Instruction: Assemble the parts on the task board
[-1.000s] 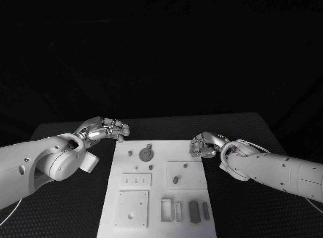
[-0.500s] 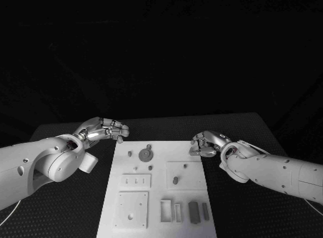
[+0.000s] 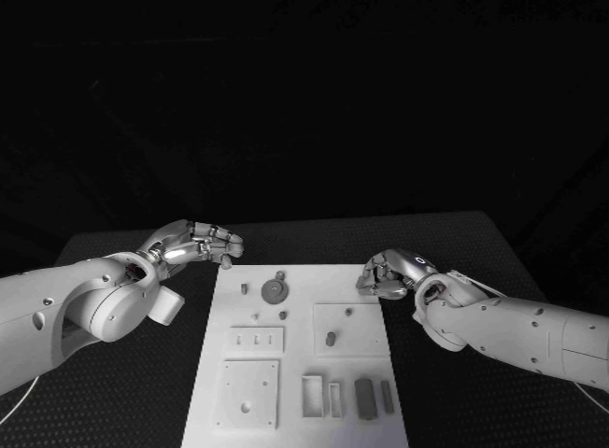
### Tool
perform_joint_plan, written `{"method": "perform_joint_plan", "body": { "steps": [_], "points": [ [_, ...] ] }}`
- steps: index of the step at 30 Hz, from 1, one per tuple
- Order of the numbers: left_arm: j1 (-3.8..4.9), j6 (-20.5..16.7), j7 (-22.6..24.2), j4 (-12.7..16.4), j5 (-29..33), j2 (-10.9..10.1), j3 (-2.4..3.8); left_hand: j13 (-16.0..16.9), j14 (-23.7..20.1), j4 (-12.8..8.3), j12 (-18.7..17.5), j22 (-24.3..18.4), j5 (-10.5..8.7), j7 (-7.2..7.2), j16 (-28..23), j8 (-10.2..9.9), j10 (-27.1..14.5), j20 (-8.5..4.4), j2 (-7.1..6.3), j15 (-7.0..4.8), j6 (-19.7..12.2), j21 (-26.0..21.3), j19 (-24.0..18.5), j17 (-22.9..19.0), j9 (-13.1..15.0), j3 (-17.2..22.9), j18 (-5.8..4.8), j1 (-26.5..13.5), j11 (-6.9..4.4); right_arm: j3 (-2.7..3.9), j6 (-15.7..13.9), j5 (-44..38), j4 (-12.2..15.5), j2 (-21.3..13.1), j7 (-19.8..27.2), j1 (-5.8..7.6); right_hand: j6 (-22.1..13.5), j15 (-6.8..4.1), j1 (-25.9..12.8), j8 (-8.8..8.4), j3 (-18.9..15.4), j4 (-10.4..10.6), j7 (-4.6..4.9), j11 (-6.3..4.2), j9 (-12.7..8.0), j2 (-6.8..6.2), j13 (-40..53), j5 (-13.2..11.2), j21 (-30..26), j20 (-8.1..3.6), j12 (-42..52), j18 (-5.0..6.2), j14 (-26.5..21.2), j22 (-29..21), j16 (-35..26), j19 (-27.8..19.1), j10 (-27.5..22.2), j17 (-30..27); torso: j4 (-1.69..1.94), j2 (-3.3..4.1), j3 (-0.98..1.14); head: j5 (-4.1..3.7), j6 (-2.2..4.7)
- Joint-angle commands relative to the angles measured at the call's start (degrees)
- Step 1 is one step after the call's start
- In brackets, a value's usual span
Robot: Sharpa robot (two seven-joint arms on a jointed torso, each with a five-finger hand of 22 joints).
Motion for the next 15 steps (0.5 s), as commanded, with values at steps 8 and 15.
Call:
{"method": "perform_joint_plan", "body": {
  "steps": [8, 15],
  "points": [
    [0.03, 0.8, 0.4, 0.0, 0.1, 0.1, 0.03, 0.1, -0.5, -0.3, -0.3, 0.8, 0.13, 0.22, -0.2, -0.4, -0.2, 0.16, 0.31, 0.04, -0.2, 0.2, -0.4, -0.1, 0.1, 0.0, 0.27, -0.3, 0.1, 0.01, -1.1, -1.6, -0.3, 1.0, -1.2, -1.1, 1.3, -0.58, -0.7, 0.49, -0.4, -0.1, 0.38, -0.66, 0.5, -0.16, -0.1, -0.2, -0.1, -0.23, 0.1, 2.51, -0.1, -0.1, -0.4, 0.3, 0.0, 0.1, 0.07, 0.04, 0.08, 0.13, -0.2],
    [0.03, 0.9, 0.4, 0.0, 0.1, 0.1, 0.03, 0.1, -0.5, -0.4, -0.3, 0.8, 0.13, 0.23, -0.2, -0.4, -0.2, 0.17, 0.32, 0.04, -0.2, 0.2, -0.4, -0.1, 0.1, 0.0, 0.27, -0.3, 0.11, 0.01, -1.3, -1.6, -0.7, 1.7, -1.4, -1.14, 1.4, -0.62, -0.8, 0.5, -0.5, 0.0, 0.35, -0.69, 0.5, -0.13, -0.2, -0.2, -0.1, -0.23, 0.1, 2.51, -0.1, -0.1, -0.4, 0.3, 0.1, 0.1, 0.06, 0.02, 0.07, 0.14, -0.16]
  ]
}}
